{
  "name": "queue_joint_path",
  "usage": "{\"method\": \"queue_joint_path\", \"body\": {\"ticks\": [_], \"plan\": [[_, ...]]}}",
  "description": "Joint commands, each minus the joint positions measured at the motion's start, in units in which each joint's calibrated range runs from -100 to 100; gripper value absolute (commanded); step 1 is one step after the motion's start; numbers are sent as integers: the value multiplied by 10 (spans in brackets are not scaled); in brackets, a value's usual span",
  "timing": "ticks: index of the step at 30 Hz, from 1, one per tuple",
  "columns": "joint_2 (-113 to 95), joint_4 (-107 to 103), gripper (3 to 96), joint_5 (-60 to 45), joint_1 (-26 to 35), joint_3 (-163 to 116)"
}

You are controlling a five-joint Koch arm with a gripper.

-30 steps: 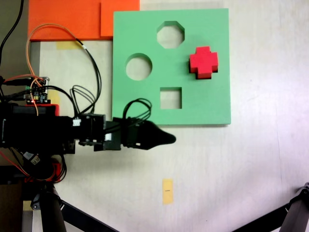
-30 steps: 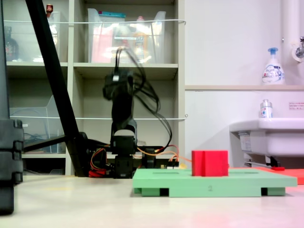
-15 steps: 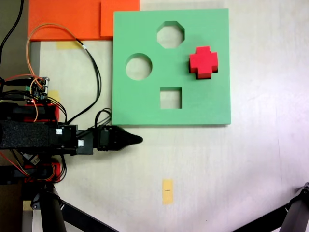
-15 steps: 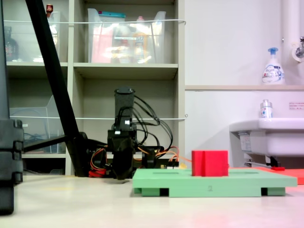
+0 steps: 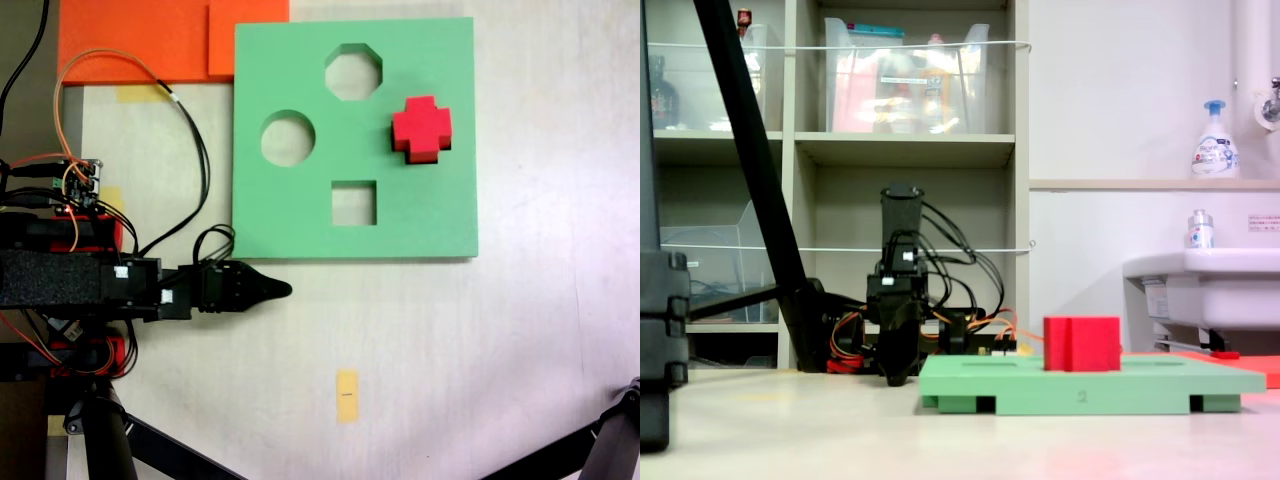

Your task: Put the cross columnar block into the corresponding hole

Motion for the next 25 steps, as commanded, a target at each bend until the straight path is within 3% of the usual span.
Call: {"method": "queue_joint_path", "body": {"ticks": [1, 25], "plan": [[-4, -67, 493, 0, -4, -9], [-4, -65, 493, 0, -23, -9]]}}
